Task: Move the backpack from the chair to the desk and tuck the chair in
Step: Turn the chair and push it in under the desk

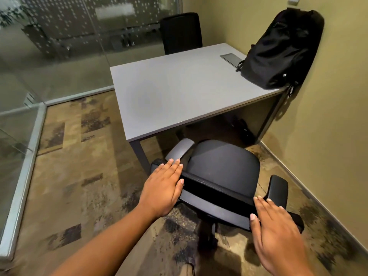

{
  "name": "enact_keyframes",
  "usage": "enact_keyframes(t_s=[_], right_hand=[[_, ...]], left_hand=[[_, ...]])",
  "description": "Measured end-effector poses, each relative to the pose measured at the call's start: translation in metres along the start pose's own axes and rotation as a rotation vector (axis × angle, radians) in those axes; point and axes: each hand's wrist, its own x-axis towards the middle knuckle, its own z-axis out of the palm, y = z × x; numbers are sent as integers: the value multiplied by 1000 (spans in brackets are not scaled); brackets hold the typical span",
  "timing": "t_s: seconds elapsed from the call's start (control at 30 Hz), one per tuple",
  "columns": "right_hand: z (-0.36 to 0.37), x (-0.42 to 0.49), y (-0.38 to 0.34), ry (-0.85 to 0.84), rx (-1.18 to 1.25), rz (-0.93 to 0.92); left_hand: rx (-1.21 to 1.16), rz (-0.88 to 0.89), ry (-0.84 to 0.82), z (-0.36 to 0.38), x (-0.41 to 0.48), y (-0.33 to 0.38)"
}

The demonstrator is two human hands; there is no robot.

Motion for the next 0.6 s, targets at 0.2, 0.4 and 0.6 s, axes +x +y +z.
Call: enact_keyframes(t_s=[0.2,0.4,0.6], right_hand=[[-1,2,-14,-22,11,30],[0,1,-23,31,51,65],[-5,1,-17,70,53,52]], left_hand=[[-4,29,4,0,5,-14],[-36,33,27,-3,6,-18],[-51,21,37,-3,3,-9]])
